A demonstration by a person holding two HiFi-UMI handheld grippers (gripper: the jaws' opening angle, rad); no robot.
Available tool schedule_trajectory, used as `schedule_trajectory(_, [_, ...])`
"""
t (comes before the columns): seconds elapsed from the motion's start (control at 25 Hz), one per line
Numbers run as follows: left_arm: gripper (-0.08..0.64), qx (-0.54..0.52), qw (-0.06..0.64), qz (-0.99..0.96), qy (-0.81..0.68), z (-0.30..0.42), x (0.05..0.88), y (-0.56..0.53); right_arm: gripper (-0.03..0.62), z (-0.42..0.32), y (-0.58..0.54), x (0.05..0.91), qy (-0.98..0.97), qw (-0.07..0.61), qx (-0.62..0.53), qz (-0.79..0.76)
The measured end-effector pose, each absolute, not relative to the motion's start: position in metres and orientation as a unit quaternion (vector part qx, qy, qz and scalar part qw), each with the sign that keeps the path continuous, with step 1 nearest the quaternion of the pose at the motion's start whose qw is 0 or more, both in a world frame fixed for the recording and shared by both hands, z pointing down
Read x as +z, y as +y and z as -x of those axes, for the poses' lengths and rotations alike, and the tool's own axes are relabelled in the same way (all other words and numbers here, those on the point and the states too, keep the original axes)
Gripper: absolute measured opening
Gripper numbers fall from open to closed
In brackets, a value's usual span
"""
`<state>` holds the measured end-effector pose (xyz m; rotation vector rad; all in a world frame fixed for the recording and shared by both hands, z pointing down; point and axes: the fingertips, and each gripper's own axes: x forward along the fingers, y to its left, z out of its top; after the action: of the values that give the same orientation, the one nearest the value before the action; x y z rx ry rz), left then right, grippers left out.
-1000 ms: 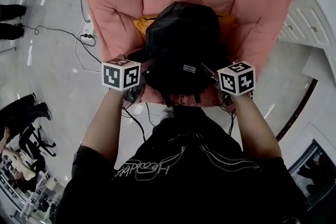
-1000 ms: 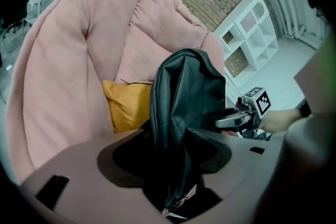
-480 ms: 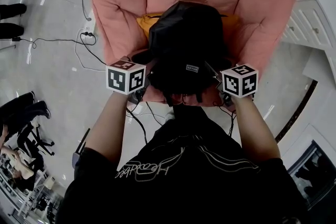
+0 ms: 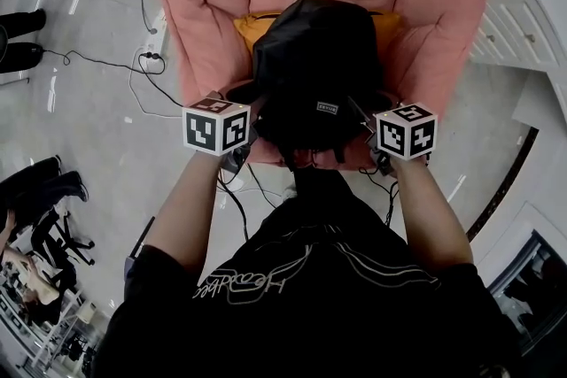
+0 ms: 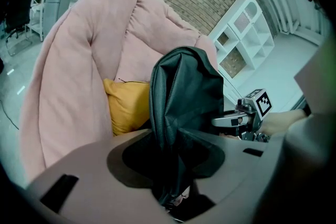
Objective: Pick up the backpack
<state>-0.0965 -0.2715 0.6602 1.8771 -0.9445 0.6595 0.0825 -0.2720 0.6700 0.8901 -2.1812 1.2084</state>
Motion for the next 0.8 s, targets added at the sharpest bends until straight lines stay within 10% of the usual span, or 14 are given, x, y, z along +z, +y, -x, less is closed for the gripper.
schedule_trajectory(0.8, [0.123,0.264,0.412,-0.773,-0.403,0.096,0.612,-0.208,0.051,-0.083,-0.212,0.617,-0.826,0.229,0.368,-0.36])
